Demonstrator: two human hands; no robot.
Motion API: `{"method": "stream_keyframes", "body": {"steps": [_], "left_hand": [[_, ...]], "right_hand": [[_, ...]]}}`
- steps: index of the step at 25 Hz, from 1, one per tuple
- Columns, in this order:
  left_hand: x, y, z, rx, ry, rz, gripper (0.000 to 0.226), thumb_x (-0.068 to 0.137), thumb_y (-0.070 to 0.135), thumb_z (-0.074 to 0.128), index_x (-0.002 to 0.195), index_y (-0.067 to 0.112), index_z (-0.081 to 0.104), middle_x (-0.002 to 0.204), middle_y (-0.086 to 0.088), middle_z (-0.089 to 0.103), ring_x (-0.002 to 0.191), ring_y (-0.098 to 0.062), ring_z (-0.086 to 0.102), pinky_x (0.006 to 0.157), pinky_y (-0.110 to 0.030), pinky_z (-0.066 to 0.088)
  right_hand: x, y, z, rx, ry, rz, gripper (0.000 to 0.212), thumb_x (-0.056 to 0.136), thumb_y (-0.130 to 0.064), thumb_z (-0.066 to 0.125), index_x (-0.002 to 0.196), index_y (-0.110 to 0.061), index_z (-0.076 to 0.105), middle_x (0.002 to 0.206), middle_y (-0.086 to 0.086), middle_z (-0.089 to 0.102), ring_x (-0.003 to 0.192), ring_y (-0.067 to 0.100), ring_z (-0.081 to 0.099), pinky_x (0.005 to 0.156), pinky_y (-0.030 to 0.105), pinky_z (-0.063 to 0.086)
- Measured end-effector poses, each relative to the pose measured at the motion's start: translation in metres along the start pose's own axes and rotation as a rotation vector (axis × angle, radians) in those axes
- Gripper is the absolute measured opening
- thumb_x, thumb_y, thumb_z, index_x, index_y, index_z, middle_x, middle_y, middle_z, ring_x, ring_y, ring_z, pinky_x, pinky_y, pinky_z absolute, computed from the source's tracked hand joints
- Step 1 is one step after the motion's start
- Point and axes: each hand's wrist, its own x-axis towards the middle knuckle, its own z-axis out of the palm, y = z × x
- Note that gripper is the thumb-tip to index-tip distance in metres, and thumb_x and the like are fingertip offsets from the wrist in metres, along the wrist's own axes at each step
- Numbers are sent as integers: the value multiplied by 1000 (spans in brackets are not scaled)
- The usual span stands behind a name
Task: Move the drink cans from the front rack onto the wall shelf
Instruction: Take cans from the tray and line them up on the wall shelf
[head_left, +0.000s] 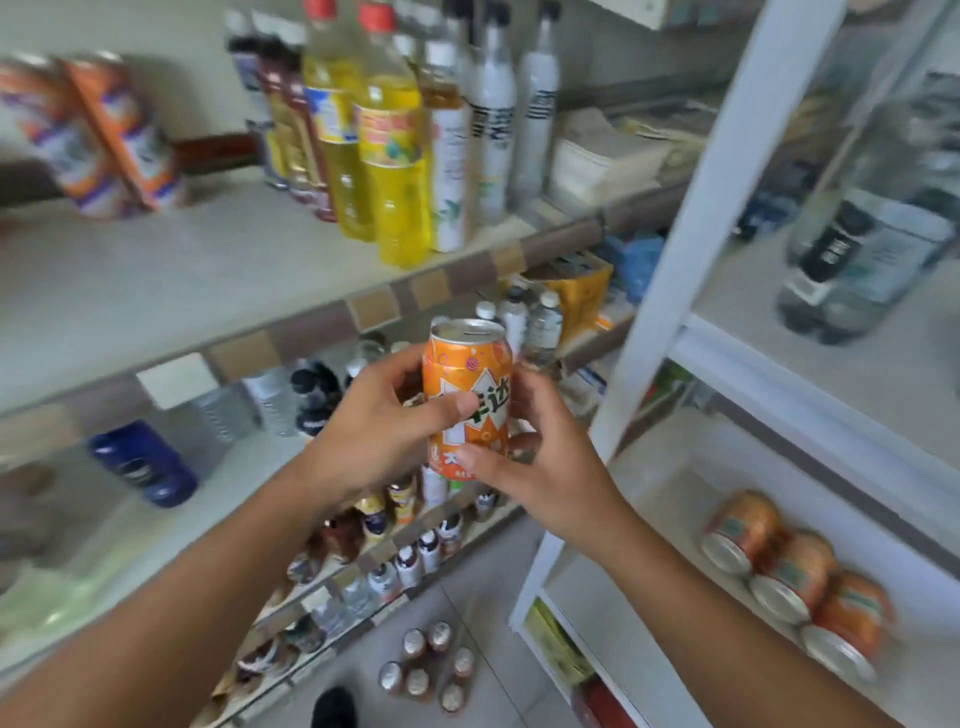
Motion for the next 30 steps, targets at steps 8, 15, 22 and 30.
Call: {"method": "stream_keyframes", "body": {"steps": [8, 15, 22, 30], "left_hand": [[-26, 50, -134, 78, 335, 127, 59, 64, 31, 79, 115, 11, 60, 103, -3, 74, 96, -16, 70, 77, -25, 55], [-45, 74, -231, 436, 705, 109, 33, 95, 40, 57, 122, 21, 59, 110, 12, 68, 103, -4, 63, 88, -23, 50], [-72, 44, -321, 1142, 931, -237, 29, 93, 42, 51, 112, 21, 59, 109, -1, 64, 97, -28, 63, 77, -35, 50], [-73, 23, -361, 1134, 913, -335, 35, 95, 40, 46, 121, 18, 52, 120, -6, 62, 106, -32, 60, 82, -41, 51]], "right_hand": [[100, -70, 116, -111, -150, -167, 69, 69, -41, 82, 128, -28, 50, 113, -14, 66, 101, -1, 64, 88, 35, 57], [175, -109, 211, -185, -208, -263, 63, 70, -41, 85, 121, -26, 51, 98, -23, 60, 90, -17, 56, 76, 7, 48], [243, -114, 301, -211, -244, -290, 53, 73, -37, 83, 115, -26, 52, 100, -18, 60, 81, -10, 57, 72, 8, 43], [289, -106, 392, -310, -196, -252, 54, 72, -38, 84, 108, -16, 50, 99, -6, 57, 88, 10, 55, 74, 25, 44]]}}
